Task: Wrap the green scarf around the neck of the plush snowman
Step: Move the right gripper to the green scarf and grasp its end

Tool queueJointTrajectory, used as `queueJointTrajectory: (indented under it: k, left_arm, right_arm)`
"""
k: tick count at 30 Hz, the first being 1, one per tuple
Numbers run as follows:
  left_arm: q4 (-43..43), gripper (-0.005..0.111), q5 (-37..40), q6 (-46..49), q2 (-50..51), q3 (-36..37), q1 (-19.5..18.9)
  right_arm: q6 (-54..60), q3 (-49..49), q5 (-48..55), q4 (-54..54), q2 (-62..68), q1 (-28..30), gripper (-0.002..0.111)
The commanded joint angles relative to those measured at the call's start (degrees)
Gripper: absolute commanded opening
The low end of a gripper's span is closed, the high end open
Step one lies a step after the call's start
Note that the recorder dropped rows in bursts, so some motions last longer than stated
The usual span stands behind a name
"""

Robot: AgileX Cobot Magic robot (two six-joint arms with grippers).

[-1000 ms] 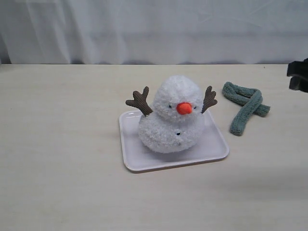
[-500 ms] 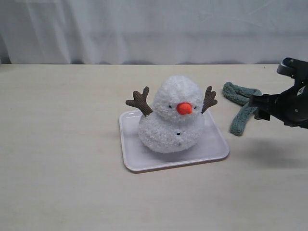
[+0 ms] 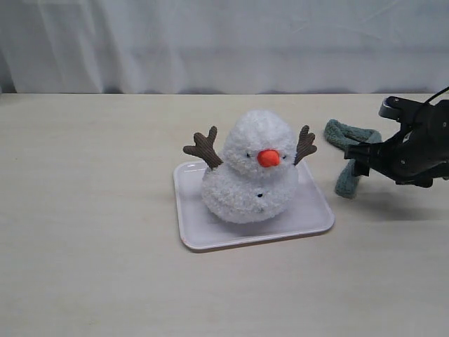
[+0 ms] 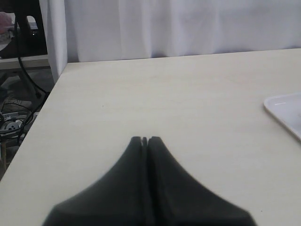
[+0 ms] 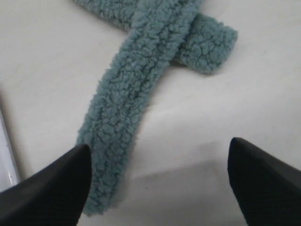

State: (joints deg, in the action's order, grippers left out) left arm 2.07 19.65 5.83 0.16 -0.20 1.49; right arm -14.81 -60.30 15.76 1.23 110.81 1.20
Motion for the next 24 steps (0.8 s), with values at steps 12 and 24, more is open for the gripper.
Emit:
queueJointTrajectory:
  k: [12, 24]
  left_arm:
    - [0.06, 0.0, -0.63, 0.1, -0.16, 0.2, -0.06]
    - [0.06, 0.0, -0.63, 0.1, -0.16, 0.2, -0.06]
  right_arm:
    - [2.18, -5.85, 1.14, -2.24, 6.35, -0.08, 0.071]
    - [3.46, -9.93, 4.07, -3.59, 6.85, -4.04, 0.071]
